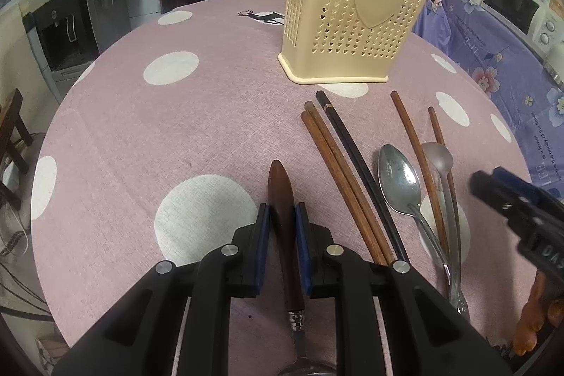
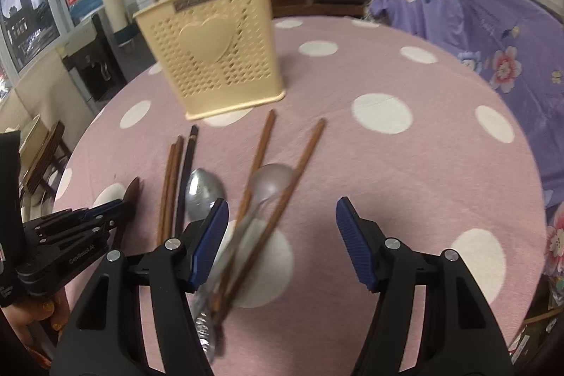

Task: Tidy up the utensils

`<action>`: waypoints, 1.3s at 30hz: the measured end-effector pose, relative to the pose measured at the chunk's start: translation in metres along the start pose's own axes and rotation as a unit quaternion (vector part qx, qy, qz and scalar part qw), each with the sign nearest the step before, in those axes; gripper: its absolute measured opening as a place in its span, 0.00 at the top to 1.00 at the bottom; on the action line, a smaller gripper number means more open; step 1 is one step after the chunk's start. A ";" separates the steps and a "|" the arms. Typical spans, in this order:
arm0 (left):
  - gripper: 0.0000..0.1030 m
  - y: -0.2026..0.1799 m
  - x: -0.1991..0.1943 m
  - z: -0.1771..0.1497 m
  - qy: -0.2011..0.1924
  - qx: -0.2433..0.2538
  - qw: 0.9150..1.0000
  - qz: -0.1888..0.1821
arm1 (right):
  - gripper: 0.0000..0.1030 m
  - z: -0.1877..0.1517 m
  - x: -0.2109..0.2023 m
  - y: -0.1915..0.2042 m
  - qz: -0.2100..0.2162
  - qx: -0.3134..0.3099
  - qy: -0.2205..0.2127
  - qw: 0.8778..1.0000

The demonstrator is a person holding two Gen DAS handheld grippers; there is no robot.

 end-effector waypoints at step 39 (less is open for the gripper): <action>0.84 0.005 0.000 -0.001 -0.010 0.001 1.000 -0.019 | 0.96 0.025 0.008 -0.065 -0.167 -0.081 -0.017 0.982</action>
Point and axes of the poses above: each gripper's, at about its wrist camera, not at the fingertips, and x roughly the way its jaws point, y to its left, z to its top, the point moved 7 cm from there along x, roughly the way its jaws point, and after that the axes turned 11 degrees about x, right-handed, at the moved point
